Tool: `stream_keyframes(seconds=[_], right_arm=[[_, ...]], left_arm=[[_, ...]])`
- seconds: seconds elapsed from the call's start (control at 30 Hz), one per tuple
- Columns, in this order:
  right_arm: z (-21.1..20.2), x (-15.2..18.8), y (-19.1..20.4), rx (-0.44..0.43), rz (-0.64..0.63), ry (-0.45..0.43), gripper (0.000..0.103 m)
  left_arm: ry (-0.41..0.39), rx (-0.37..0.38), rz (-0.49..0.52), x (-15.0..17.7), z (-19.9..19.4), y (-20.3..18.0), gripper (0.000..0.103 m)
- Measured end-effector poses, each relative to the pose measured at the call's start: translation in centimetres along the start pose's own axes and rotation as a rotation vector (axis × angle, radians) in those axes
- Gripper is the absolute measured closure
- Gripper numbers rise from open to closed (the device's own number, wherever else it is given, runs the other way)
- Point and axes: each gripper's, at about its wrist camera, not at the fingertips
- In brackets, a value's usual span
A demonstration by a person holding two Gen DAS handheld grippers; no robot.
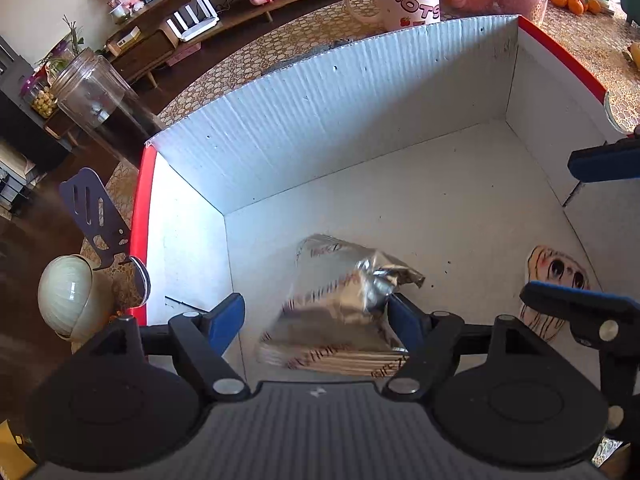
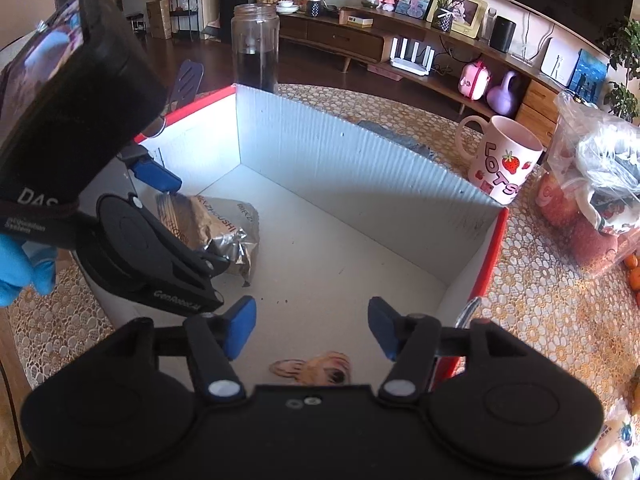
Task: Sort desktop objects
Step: 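Open left tool to drop the snack bag while right tool releases the plush keychain, then move both tools back from the red box to the item pile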
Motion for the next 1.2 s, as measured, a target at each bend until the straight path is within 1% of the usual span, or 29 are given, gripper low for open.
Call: stream_keyframes(seconds=[0.1, 0.3, 0.5, 0.7, 0.9, 1.2], right_arm=[[-1.0, 0.2, -0.5, -0.013, 0.002, -0.023, 0.032], [-3.5, 0.9, -1.7, -0.038, 0.025, -0.064, 0.027], [-5.8, 1.7, -2.1, -0.047, 0.045, -0.097, 0.027], [-8.6, 3.1, -2.8, -0.054, 0.061, -0.139, 0.027], [-11.5, 5.4, -3.9, -0.053, 0.088, -0.185, 0.027], [-15.7, 10.1, -6.8, -0.02, 0.122, -0.231, 0.027]], left_arm=[[-0.015, 0.013, -0.021, -0.1, -0.7, 0.1, 0.024], [-0.078, -0.002, -0.046, 0.1, -2.8, 0.3, 0.024], [-0.138, -0.01, -0.078, 0.9, -5.6, -0.3, 0.024], [-0.201, 0.003, -0.116, 2.0, -8.8, -1.3, 0.024], [-0.266, 0.004, -0.12, 3.3, -11.9, -3.7, 0.024], [-0.349, 0.059, -0.107, 4.3, -15.3, -9.0, 0.024]])
Point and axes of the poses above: each gripper's, at about its wrist camera, not at the fingertips, and z roughly the way its jaws point, y to its left, x to its underside, and after that the axes turned 2 degrees about x, right-handed
